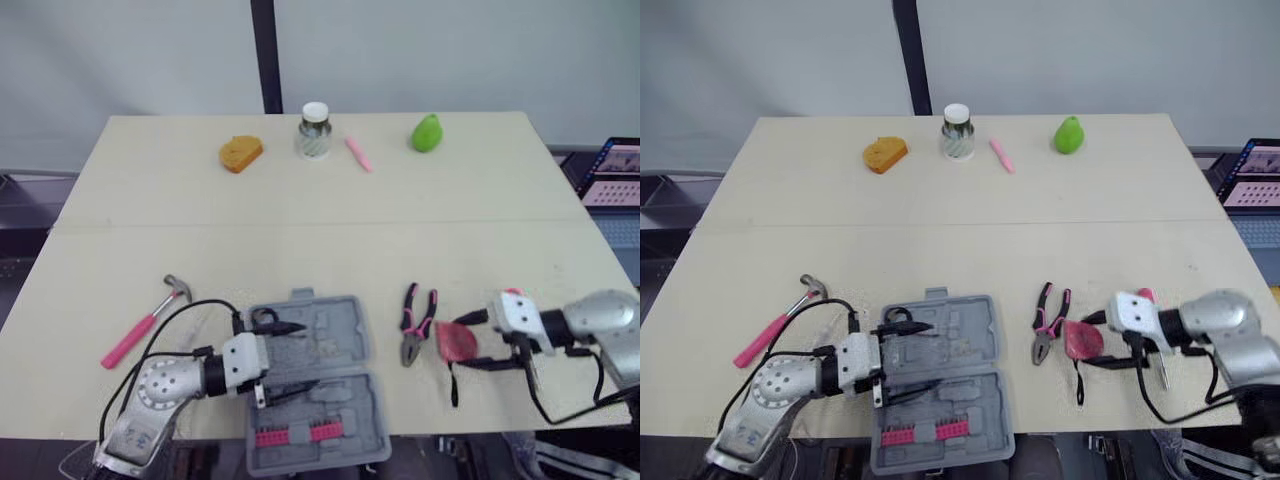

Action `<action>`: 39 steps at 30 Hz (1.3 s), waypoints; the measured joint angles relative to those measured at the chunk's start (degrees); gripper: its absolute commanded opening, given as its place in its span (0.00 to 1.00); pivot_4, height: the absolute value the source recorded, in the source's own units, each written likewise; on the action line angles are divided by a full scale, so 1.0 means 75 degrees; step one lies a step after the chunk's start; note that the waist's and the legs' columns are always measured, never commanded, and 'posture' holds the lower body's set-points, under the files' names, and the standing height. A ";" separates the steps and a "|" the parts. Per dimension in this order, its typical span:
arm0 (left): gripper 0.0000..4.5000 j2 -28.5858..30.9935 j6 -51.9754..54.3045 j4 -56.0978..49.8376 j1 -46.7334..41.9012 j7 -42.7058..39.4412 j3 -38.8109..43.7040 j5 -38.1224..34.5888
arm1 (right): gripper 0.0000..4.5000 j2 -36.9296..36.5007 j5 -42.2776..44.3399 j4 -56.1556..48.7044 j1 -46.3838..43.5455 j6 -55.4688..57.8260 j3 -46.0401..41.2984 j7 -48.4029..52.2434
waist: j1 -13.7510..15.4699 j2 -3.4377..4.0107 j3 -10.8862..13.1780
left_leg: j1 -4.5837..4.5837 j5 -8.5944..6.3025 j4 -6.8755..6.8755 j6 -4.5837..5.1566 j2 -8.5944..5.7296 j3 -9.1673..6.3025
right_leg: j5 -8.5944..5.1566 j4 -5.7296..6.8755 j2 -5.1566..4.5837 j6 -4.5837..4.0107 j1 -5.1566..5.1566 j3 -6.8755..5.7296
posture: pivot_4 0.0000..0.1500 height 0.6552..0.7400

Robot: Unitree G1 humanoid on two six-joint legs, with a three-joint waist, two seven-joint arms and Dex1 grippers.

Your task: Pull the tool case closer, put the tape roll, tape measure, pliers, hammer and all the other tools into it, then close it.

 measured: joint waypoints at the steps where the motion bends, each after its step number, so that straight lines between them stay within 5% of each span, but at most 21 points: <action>1: 1.00 -0.0007 0.0059 -0.0071 0.0071 0.0093 0.0055 0.0000 | 0.66 -0.0042 0.0010 -0.0442 -0.0239 0.0396 0.0096 0.0019 | 0.0018 0.0000 0.0000 | 0.0000 -0.0005 0.0000 -0.0001 0.0001 -0.0004 | -0.0001 -0.0003 0.0000 -0.0001 0.0002 -0.0002 | 1.00 1.00; 5: 1.00 -0.0128 0.0129 -0.0369 0.0569 0.0526 0.0400 -0.0013 | 0.66 0.0114 -0.0453 -0.1352 -0.1477 0.1865 0.1040 0.0015 | 0.0041 -0.0002 0.0000 | -0.0017 -0.0013 0.0004 0.0006 -0.0004 -0.0008 | 0.0000 -0.0026 -0.0007 0.0000 -0.0008 -0.0004 | 1.00 1.00; 11: 1.00 -0.0252 0.0057 -0.0460 0.0956 0.0916 0.0675 0.0030 | 0.66 0.1574 -0.1064 -0.1740 -0.2793 0.3388 0.2356 -0.0404 | 0.0036 -0.0005 -0.0001 | -0.0070 -0.0009 0.0010 0.0003 -0.0009 -0.0002 | 0.0001 0.0014 -0.0007 -0.0003 -0.0072 -0.0001 | 1.00 1.00; 39: 1.00 -0.0623 -0.0094 -0.0625 0.1428 0.1482 0.0668 0.0274 | 0.66 0.3057 -0.3415 -0.0556 -0.4500 0.3740 0.4533 -0.0674 | -0.0177 -0.0008 -0.0003 | -0.0078 -0.0003 0.0010 0.0001 -0.0006 0.0020 | -0.0001 0.0053 -0.0006 -0.0008 -0.0108 0.0003 | 1.00 1.00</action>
